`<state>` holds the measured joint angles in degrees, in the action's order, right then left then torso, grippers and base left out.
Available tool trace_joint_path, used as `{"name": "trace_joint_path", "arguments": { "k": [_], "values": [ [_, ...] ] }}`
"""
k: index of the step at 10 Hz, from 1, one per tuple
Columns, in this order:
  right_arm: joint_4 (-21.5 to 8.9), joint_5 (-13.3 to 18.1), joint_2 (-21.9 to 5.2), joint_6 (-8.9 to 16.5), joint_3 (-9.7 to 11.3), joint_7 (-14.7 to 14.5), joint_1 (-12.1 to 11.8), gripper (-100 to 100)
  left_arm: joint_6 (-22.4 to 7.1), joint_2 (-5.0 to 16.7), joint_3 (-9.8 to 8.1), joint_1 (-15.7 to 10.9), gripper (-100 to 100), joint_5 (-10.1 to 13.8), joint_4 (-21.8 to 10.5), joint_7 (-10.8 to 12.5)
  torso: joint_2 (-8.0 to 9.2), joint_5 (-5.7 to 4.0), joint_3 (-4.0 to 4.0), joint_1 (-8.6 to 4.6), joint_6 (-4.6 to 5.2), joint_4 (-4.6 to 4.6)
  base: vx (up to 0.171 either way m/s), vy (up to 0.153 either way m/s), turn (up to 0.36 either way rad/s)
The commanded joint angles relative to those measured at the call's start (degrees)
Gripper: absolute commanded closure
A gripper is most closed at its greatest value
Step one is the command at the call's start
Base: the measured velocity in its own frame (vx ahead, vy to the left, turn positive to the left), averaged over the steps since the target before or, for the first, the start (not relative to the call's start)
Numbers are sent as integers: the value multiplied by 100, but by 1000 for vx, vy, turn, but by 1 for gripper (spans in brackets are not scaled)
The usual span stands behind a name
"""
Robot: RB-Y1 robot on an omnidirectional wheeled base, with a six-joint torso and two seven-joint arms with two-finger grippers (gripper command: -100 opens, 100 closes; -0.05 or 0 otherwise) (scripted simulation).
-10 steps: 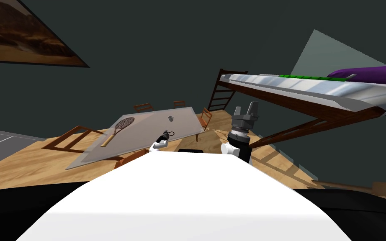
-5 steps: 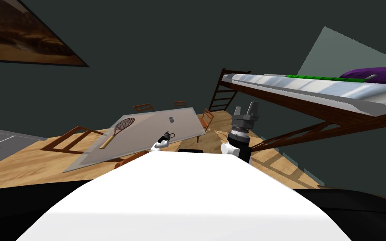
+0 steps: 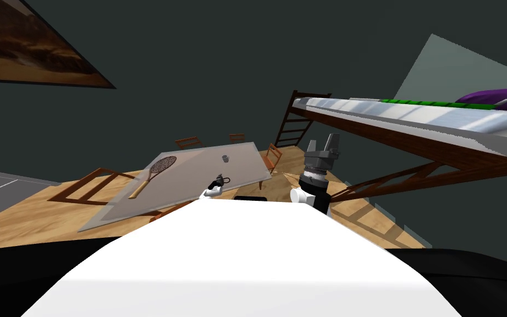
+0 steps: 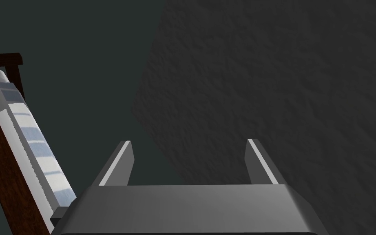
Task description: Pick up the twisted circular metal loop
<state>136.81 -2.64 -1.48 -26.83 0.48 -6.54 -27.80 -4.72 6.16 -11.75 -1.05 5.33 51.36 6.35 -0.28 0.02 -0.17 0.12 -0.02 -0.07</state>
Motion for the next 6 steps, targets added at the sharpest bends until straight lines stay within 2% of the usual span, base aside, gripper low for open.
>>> {"name": "trace_joint_path", "arguments": {
  "k": [1, 2, 6],
  "values": [
    [0, 0, 0, 0, 0, 0, 0, 0, 0, 0, 0, 0, -100, 0, 0, 0, 0, 0, 0, 0, 0, 0, 36, 10, 0],
    [0, 0, 0, 0, 0, 0, 1, 0, 24, 0, 2, 0, 100, 1, -12, 0, 13, -1, 7, -6, 0, 2, 7, 2, 0],
    [0, 0, 0, 0, 0, 0, 1, 0, 21, 1, 1, -2, 100, 1, -10, 1, 32, -3, 18, -12, 1, 6, 0, 0, 0]
  ]
}}
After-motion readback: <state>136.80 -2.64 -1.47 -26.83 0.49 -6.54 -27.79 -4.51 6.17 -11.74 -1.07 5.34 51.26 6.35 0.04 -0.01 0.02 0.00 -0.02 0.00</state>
